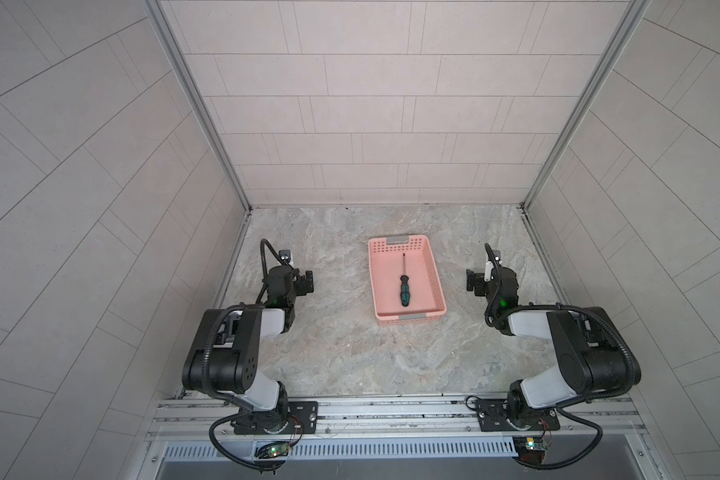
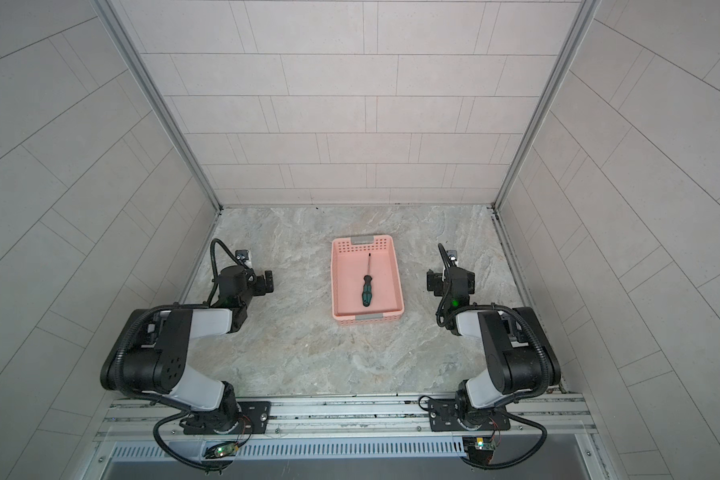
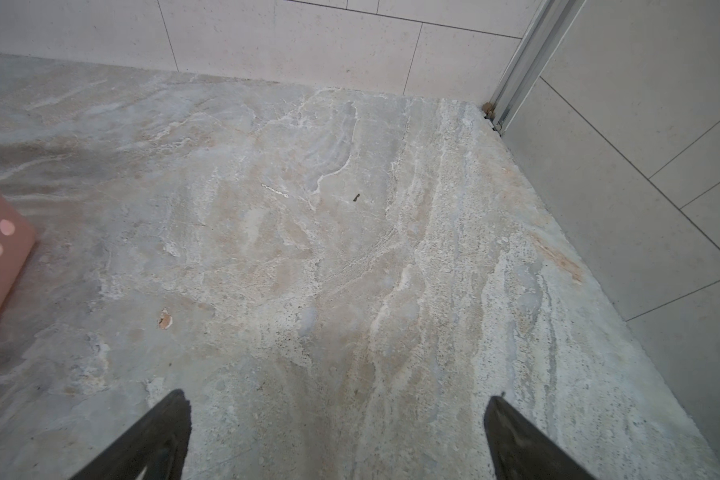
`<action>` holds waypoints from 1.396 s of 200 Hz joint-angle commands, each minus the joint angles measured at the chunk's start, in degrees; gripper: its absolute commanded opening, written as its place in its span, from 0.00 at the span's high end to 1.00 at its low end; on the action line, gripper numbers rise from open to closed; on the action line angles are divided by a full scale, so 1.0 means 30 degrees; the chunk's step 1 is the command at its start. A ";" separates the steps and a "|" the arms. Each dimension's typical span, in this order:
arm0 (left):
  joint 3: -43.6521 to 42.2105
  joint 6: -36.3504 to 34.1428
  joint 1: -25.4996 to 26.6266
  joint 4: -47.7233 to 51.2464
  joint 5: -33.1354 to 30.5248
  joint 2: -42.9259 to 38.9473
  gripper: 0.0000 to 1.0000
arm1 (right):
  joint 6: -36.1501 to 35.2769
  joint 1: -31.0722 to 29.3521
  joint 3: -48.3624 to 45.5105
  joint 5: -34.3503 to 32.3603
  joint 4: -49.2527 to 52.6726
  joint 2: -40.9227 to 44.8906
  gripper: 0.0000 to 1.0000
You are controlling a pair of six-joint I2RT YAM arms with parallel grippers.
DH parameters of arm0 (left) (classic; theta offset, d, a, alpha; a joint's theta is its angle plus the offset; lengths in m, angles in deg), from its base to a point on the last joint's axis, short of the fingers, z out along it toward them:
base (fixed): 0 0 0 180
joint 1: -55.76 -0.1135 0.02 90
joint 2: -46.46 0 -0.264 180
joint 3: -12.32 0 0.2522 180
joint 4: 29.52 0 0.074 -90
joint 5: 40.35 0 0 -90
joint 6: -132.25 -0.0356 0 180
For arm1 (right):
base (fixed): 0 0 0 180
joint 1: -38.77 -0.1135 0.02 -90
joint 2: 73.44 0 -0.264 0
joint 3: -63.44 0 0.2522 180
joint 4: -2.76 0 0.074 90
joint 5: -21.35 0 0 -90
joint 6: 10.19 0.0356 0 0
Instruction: Put the screwdriver in the bin
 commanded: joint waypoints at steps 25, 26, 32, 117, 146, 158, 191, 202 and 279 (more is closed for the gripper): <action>0.0167 0.0057 0.0070 -0.0292 -0.0111 -0.0112 0.00 | -0.0175 -0.0043 0.0192 -0.0548 -0.0039 -0.0039 0.00; 0.0167 0.0042 0.0070 -0.0289 -0.0111 -0.0119 0.00 | -0.0185 -0.0037 0.0192 -0.0562 -0.0039 -0.0035 0.00; 0.0167 0.0057 0.0070 -0.0285 -0.0115 -0.0096 0.00 | -0.0184 -0.0060 0.0223 -0.0547 -0.0039 -0.0054 0.00; 0.0194 0.0057 0.0102 -0.0256 -0.0128 -0.0086 0.00 | -0.0185 0.0001 0.0412 -0.0505 0.0176 -0.0204 0.00; 0.0196 0.0057 0.0107 -0.0256 -0.0130 -0.0102 0.00 | -0.0179 0.0029 0.0338 -0.0429 0.0122 -0.0122 0.00; 0.0196 0.0057 0.0102 -0.0257 -0.0128 -0.0096 0.00 | -0.0188 0.0033 0.0311 -0.0429 0.0078 -0.0091 0.00; 0.0196 0.0057 0.0116 -0.0263 -0.0140 -0.0119 0.00 | -0.0196 0.0020 0.0316 -0.0458 0.0078 -0.0105 0.00; 0.0196 0.0056 0.0099 -0.0259 -0.0124 -0.0090 0.00 | -0.0213 0.0013 0.0327 -0.0488 0.0079 -0.0090 0.00; 0.0196 0.0057 0.0100 -0.0256 -0.0140 -0.0097 0.00 | -0.0277 -0.0134 0.0252 -0.0751 -0.0010 -0.0061 0.00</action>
